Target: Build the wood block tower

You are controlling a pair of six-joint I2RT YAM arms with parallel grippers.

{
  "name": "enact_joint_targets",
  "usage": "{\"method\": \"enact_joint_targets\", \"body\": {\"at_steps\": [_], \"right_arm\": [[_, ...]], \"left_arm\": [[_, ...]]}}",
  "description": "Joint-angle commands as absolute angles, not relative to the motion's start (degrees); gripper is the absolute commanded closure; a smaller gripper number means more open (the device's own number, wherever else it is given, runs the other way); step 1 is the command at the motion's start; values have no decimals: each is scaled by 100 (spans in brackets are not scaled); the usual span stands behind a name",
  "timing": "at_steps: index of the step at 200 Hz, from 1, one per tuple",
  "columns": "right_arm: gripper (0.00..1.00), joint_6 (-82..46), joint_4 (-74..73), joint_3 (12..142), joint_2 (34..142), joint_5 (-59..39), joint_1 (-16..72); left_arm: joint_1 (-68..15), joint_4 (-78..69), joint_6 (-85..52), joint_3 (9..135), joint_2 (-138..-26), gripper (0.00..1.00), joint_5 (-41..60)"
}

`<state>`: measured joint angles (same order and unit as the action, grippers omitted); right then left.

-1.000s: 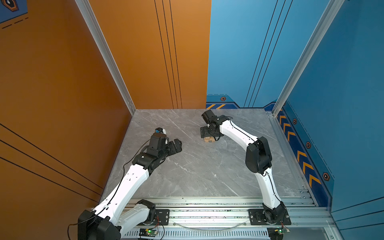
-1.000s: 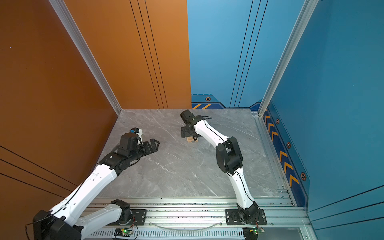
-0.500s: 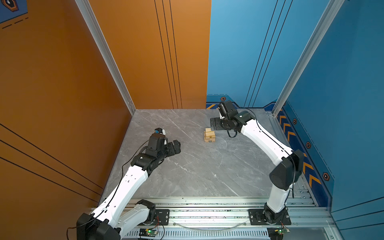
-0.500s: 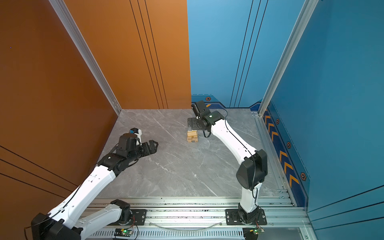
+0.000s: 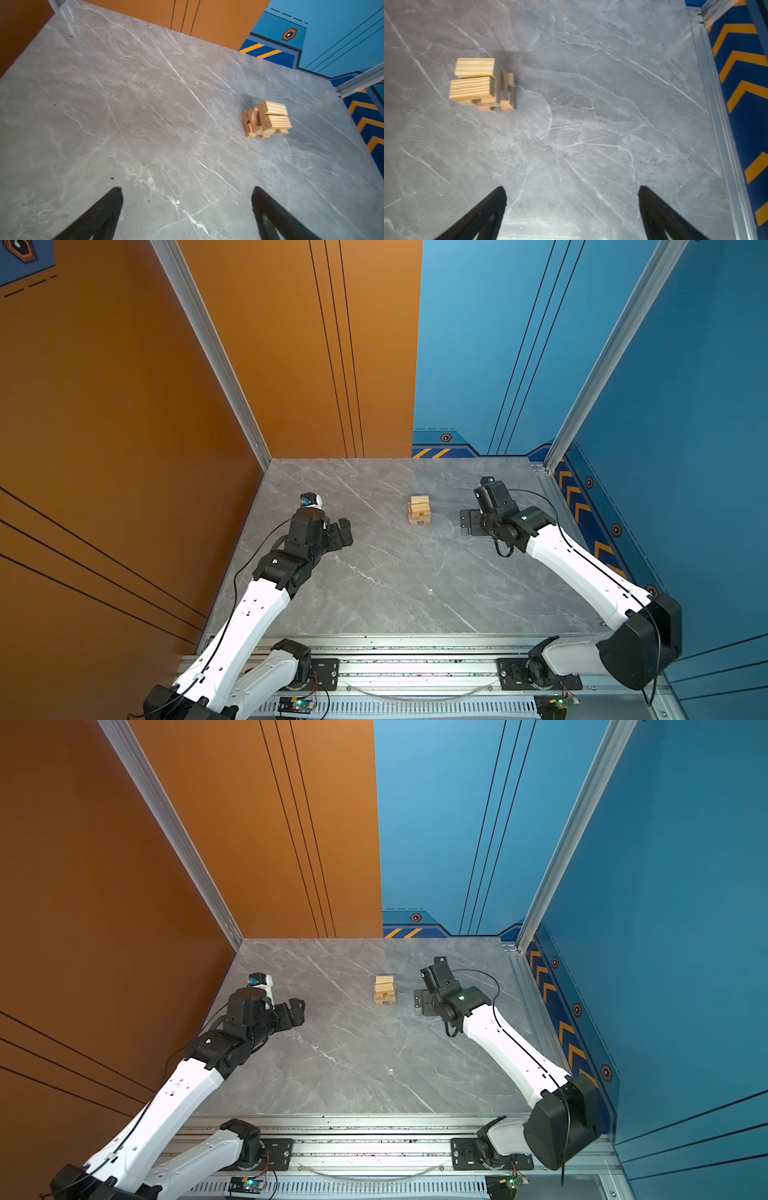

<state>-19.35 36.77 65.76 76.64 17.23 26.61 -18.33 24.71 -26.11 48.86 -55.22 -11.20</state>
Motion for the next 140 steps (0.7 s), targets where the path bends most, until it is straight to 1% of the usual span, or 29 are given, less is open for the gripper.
{"method": "enact_joint_targets", "body": {"at_steps": [1, 16, 33, 55, 71, 89, 108, 116, 123, 140], "right_arm": [[0, -1946, 2748, 5842, 7234, 2360, 2549], [0, -1868, 2229, 5222, 6891, 2595, 2492], [0, -1488, 1472, 4491, 6557, 2481, 2410], [0, -947, 256, 3540, 6227, 2600, 2395], [0, -906, -149, 3206, 6098, 2689, 2246], [0, -901, -460, 3044, 6064, 2700, 2011], [0, -870, -956, 2851, 6162, 2668, 1723], [0, -893, -1207, 2786, 6231, 2571, 1530], [0, -1014, -1116, 2818, 6252, 2372, 1329], [0, -1058, -1648, 2602, 6267, 2137, 929]], "left_arm": [[-1833, 2148, -2488, 4512, -5622, 2, -1921], [-1904, 1621, -2283, 4127, -5621, 2, -2353], [-1959, 736, -1633, 3675, -5640, 2, -2728], [-1845, -76, -994, 3331, -5801, 2, -3242], [-1706, -642, -563, 3091, -5942, 2, -3432], [-1464, -1192, -224, 2825, -6080, 2, -3360], [-1164, -1970, 5, 2453, -6223, 2, -3001], [-1052, -2350, 88, 2271, -6309, 2, -2868], [-958, -2694, 115, 2110, -6382, 2, -2737], [-735, -3346, 77, 1867, -6663, 2, -2309]]}}
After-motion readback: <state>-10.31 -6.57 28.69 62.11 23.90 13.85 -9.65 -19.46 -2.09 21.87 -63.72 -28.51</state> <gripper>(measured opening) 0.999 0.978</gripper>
